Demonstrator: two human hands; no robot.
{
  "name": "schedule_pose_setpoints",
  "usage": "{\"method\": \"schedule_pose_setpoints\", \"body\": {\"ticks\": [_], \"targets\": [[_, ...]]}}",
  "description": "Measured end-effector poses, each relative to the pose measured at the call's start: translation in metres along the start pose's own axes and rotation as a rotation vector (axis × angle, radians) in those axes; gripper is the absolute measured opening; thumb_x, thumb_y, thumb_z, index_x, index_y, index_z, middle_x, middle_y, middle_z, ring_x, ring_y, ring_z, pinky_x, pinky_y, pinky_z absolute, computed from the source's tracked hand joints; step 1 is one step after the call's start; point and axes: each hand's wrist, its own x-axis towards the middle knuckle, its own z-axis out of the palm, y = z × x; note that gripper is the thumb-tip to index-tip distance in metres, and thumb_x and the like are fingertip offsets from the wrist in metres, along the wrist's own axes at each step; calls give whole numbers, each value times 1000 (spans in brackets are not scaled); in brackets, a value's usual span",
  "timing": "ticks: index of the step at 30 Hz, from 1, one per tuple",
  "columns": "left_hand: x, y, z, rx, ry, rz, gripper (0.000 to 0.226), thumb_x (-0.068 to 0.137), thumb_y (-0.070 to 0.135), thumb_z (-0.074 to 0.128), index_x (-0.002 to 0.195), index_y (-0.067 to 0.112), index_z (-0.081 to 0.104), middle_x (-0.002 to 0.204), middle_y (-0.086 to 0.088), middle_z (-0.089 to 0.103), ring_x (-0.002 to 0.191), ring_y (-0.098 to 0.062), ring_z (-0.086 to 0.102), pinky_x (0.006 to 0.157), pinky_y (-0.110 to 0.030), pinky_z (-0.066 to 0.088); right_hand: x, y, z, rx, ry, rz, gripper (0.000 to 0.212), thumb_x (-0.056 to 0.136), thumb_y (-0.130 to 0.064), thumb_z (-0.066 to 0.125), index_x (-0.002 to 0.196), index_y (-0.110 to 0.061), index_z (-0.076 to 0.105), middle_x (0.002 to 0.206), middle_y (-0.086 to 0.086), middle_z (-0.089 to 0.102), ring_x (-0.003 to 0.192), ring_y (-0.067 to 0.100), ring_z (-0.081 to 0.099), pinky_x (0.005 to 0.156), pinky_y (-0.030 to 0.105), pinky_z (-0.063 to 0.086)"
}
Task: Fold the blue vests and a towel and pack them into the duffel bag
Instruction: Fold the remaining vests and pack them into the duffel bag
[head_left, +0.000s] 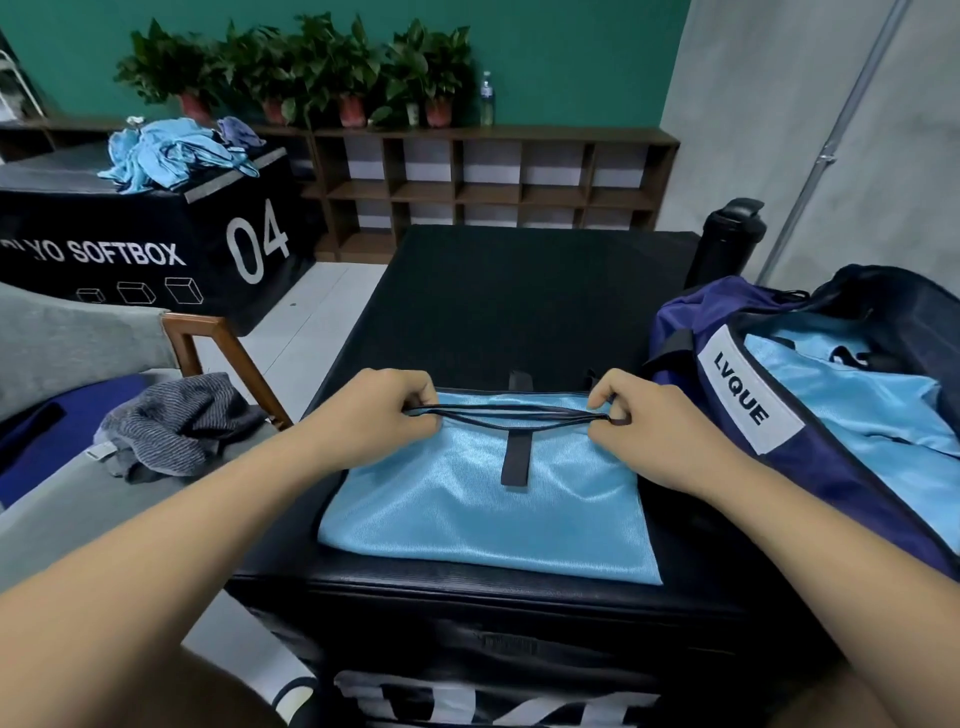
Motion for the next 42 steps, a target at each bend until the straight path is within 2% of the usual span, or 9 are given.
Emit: {"method": "schedule_pose_setpoints", "body": {"ticks": [3, 11, 15, 21, 27, 31, 36, 39, 42], "targets": [[14, -7, 7, 10, 33, 0, 18, 95, 31, 75, 81, 28, 64, 72, 13, 67, 63, -5, 55, 59, -17, 42, 7, 2, 4, -31, 34, 23, 14, 89, -27, 69, 96, -32, 57, 72, -2, 67, 71, 19, 63, 70, 44, 54], [42, -20, 18, 32, 29, -23, 12, 93, 38, 79, 87, 31, 71, 87, 13, 74, 84, -8, 68, 79, -33, 57, 26, 12, 12, -174, 111, 60, 21, 90, -30, 68, 108, -29, 57, 88, -11, 66, 86, 16, 64, 77, 43, 58], [53, -24, 23, 23, 52, -22, 17, 89, 40, 84, 86, 30, 70, 87, 13, 74, 84, -7, 67, 77, -30, 55, 35, 19, 18, -344, 144, 34, 20, 93, -31, 65, 109, -27, 54, 96, -9, 59, 87, 23, 62, 74, 43, 56], [65, -47, 18, 18, 170, -145, 22, 85, 37, 87, 83, 29, 66, 77, 10, 72, 77, -9, 66, 68, -33, 53, 44, 32, 25, -766, 322, -69, 24, 95, -35, 71, 110, -21, 60, 107, 2, 57, 96, 30, 55, 89, 46, 41], [61, -56, 8, 79, 327, -132, 16, 93, 28, 77, 96, 28, 62, 94, 7, 65, 84, -11, 64, 75, -37, 55, 39, 22, 23, -715, 400, -227, 36, 79, 0, 75, 107, -18, 64, 116, 4, 54, 98, 31, 50, 85, 43, 39], [43, -25, 11, 27, 284, 16, 18, 92, 22, 74, 89, 32, 59, 88, 11, 65, 80, -7, 64, 72, -34, 55, 16, -3, 35, -454, 205, -395, 11, 93, -19, 62, 89, -24, 52, 90, -7, 51, 85, 23, 48, 79, 45, 46], [18, 2, 38, 27, 66, 200, 13, 89, 23, 75, 87, 32, 66, 93, 13, 65, 89, -4, 65, 83, -30, 54, -2, -6, 56, -361, -108, -437, 11, 97, -28, 57, 89, -28, 49, 92, -11, 50, 91, 16, 49, 79, 43, 50], [17, 0, 57, 21, -39, 233, 8, 93, 31, 74, 97, 35, 68, 103, 16, 63, 102, -2, 61, 94, -35, 52, 3, 0, 58, -358, -105, -421, 7, 102, -32, 57, 108, -29, 55, 104, -12, 47, 102, 16, 47, 89, 41, 48], [19, 0, 68, -21, -103, 253, 15, 96, 42, 73, 108, 37, 67, 119, 19, 62, 119, -2, 55, 108, -34, 44, 10, 6, 60, -313, -132, -401, 31, 107, -37, 53, 137, -34, 52, 128, -17, 48, 121, 11, 45, 106, 34, 41]]}}
